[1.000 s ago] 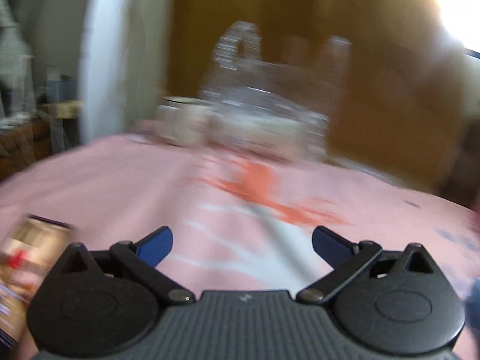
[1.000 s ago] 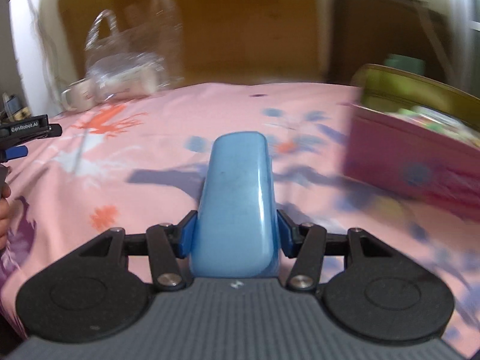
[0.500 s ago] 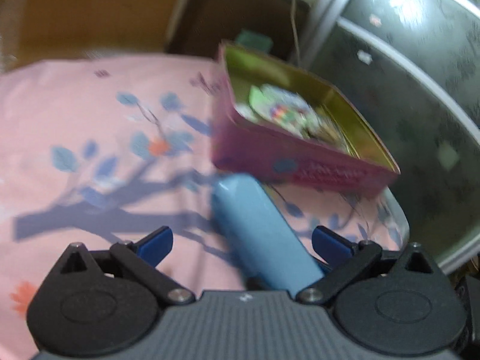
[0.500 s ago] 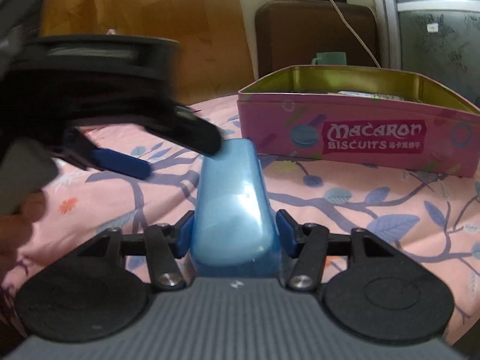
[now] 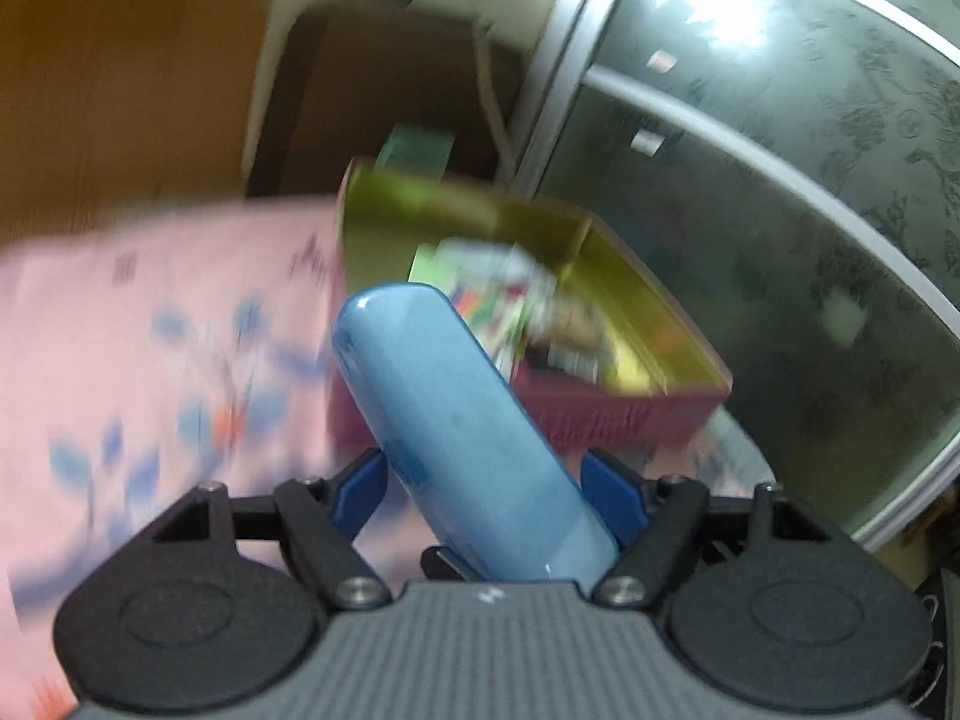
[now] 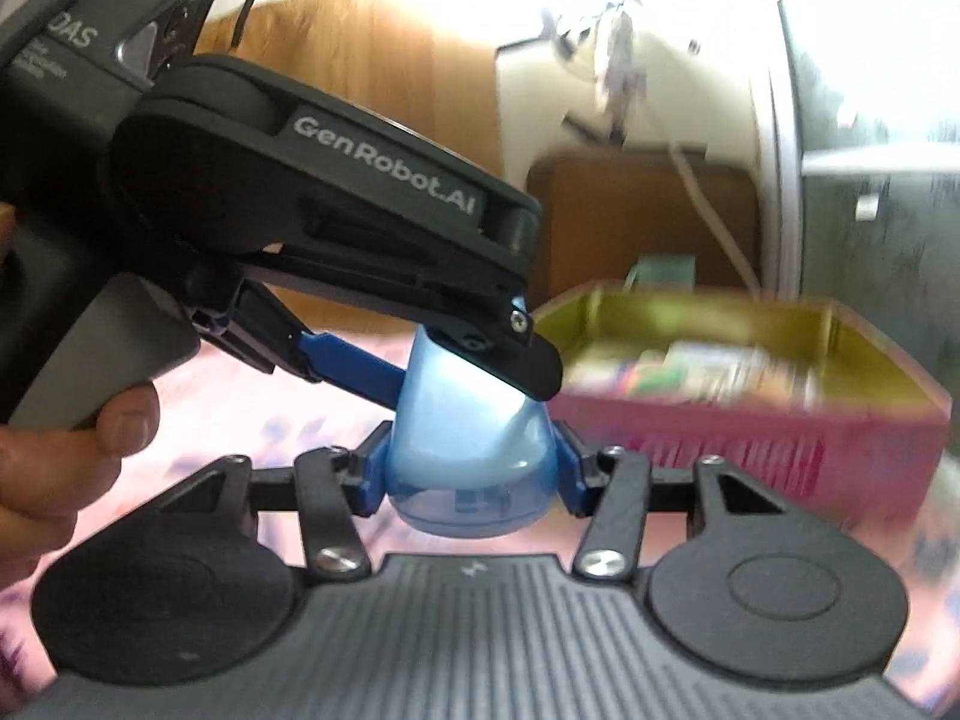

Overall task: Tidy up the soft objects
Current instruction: 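Lift the blue case with the right gripper and carry it over the tin, then lower the blue case into the pink tin and open the right gripper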

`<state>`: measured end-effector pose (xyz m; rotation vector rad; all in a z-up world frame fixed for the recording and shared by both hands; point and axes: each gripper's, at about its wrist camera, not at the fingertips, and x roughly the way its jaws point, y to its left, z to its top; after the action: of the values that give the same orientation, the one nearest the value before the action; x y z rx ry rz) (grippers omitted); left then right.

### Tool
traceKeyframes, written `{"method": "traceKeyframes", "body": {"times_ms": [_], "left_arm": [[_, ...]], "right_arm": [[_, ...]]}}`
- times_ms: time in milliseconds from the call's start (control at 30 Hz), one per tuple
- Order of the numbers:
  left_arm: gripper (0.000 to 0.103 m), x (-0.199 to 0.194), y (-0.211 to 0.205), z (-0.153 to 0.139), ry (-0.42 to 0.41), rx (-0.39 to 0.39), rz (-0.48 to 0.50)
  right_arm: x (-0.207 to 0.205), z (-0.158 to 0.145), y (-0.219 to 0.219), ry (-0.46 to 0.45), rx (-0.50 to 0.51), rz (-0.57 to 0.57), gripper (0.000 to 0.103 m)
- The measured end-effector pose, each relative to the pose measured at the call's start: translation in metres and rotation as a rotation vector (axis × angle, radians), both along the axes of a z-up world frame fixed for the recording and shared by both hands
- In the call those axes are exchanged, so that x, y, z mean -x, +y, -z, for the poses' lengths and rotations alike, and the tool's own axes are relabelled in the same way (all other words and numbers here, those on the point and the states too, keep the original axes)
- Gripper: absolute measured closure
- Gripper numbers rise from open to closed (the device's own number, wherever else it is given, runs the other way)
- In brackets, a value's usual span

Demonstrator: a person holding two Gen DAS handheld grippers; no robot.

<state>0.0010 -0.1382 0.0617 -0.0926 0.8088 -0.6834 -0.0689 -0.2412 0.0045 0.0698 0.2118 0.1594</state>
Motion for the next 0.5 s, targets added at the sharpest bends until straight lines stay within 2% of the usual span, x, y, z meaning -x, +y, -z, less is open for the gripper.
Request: {"method": "traceKeyframes", "body": {"times_ms": [133, 233, 300, 433, 500], "left_arm": [[0.031, -0.027, -0.032, -0.033, -0.097, -0.009, 0.032], [0.031, -0.054, -0.065, -0.043, -0.134, -0.011, 0.068], [0.032, -0.076, -0.088, -0.04, -0.134, -0.017, 0.083], [0.03, -0.118, -0.118, -0.021, -0.077, -0.027, 0.061], [0.03, -0.136, -0.121, -0.011, -0.074, -0.06, 0.007]], "right_arm": [[-0.043, -0.021, -0.028, -0.033, -0.021, 0.083, 0.047], [-0.086, -0.027, -0.049, 0.016, -0.038, 0.138, 0.046], [-0.11, -0.024, -0.059, 0.058, -0.035, 0.172, 0.046], [-0.152, -0.013, -0.074, 0.162, -0.072, 0.204, 0.045], [-0.144, -0.009, -0.08, 0.135, -0.116, 0.211, 0.041]]}}
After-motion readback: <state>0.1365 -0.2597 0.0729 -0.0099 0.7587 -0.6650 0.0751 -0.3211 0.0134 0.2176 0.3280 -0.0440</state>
